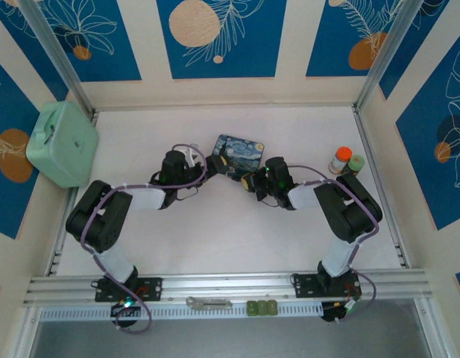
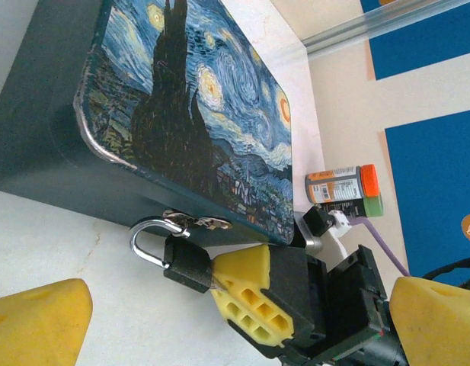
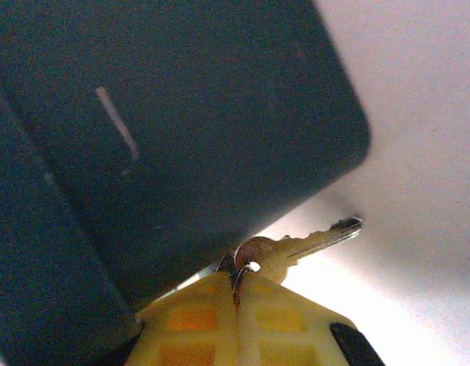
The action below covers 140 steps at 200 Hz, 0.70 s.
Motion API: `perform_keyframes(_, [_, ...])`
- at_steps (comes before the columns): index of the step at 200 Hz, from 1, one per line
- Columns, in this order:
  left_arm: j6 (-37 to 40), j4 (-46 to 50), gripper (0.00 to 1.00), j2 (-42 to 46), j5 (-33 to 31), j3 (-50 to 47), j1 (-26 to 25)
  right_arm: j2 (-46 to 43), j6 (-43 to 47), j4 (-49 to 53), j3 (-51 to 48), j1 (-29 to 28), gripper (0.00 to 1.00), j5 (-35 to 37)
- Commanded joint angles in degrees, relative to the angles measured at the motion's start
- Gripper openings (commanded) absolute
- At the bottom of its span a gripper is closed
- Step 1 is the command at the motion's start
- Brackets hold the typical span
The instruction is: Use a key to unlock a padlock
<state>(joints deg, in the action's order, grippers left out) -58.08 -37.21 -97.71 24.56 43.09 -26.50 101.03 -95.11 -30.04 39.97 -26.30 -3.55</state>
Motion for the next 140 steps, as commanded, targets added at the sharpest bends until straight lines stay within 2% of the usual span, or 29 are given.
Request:
perform_keyframes(1, [0.32,-1.08,1.00,2.81,-1.30,-1.32,0.22,-0.94,-12.01,2.14,-0.26,-0.45,0.00,1.80])
perform_keyframes(20, [0.34,-1.30,1.00,3.01,-1.71,-1.84,0.22,-0.18,-17.82,1.65,0.52,-1.43,0.00,1.26])
perform_keyframes(75, [-0.22,-2.34,1.00,3.73,-1.88,-2.83,0.40,-1.13,-31.24,0.53,0.09,-5.64,0.00,5.41])
perform_keyframes(102, [0.55,-1.73,1.00,3.90,-2.06,-2.77,0.40,-3.39,-33.26,-0.17,-1.18,-6.26,0.00,7.27])
perform_keyframes(140, [-0.26,-3.21,1.00,1.79,-1.98,-3.57,0.40,-2.43,-27.78,-2.62,-0.98,-3.79,0.00,3.89])
